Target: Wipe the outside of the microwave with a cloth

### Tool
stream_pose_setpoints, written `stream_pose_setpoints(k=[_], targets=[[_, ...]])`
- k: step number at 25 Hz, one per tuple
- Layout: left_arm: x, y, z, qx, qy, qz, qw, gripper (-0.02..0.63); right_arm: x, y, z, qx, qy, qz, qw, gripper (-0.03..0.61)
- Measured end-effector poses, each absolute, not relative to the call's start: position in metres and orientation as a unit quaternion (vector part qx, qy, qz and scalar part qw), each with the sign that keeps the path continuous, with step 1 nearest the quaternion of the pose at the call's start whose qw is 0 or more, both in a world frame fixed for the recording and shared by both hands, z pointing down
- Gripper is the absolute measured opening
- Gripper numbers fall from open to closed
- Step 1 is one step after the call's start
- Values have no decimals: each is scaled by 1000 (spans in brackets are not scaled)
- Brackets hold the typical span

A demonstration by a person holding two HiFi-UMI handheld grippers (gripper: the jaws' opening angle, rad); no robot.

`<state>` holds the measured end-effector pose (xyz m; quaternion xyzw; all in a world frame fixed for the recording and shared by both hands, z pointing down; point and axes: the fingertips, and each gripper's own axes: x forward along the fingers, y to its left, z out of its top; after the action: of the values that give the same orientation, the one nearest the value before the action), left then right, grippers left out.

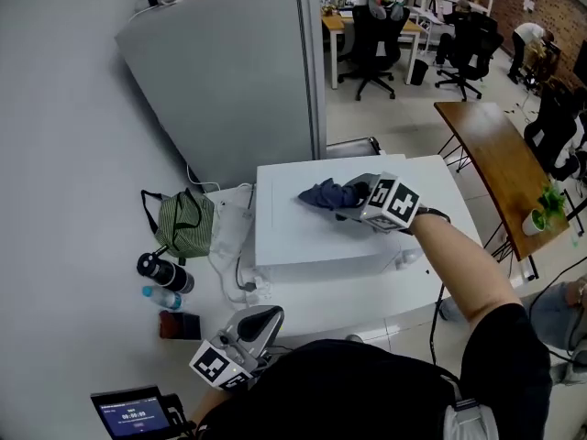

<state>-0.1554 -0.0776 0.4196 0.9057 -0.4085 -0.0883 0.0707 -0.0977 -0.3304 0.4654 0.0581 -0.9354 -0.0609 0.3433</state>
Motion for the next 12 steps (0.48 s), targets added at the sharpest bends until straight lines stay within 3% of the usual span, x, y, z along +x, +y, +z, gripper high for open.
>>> stream_pose_setpoints(k=[3,6,12], targets=[[-189,-59,422,893,-436,-84,72,3,-208,-283,471,-10,-937,-90,337,123],[-215,-46,425,885,-453,-77,73,3,-262,-260,496,-38,-927,-88,364,123],[-215,-48,427,887,-450,-72,73,3,-222,-267,525,-39,-921,-68,383,123]])
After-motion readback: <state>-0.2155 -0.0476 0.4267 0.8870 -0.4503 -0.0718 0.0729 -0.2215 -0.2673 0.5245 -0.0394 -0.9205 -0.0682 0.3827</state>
